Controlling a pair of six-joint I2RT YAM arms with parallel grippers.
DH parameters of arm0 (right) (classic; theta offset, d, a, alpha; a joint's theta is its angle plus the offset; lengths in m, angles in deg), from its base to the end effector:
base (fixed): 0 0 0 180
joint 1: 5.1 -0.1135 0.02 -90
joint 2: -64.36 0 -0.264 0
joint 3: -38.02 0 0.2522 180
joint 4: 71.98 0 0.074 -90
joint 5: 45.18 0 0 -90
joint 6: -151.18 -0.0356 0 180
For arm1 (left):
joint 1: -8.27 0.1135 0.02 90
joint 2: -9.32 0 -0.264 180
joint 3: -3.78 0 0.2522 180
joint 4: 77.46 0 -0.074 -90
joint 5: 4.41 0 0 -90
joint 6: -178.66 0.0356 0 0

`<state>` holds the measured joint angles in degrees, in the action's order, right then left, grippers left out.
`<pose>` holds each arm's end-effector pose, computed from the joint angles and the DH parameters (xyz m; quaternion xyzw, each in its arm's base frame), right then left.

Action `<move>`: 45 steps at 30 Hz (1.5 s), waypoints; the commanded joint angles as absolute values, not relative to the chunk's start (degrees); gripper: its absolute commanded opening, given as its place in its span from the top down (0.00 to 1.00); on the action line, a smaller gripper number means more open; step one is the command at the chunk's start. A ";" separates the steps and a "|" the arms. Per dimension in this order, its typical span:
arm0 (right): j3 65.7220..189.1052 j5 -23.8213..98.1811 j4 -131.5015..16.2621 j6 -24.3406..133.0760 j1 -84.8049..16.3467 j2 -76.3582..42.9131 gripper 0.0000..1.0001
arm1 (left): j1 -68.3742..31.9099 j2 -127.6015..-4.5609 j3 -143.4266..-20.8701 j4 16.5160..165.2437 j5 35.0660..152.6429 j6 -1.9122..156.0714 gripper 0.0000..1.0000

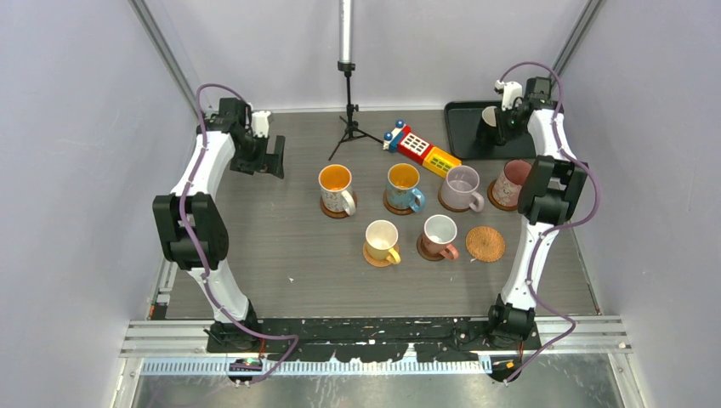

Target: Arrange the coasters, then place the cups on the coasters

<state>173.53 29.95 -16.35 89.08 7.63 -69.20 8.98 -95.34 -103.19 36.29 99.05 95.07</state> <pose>0.5075 -0.1053 0.2260 -0.1643 0.9286 0.0080 0.3325 0.3866 -0.0035 0.2815 0.0745 0.9650 -0.1000 0.2306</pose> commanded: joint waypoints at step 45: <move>127.19 10.04 -20.88 88.01 8.64 -0.39 1.00 | 9.13 -82.27 -92.55 42.61 107.32 95.12 0.00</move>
<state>128.60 11.37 -22.27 85.35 8.15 -8.74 8.98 -85.96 -94.07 40.05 104.73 95.18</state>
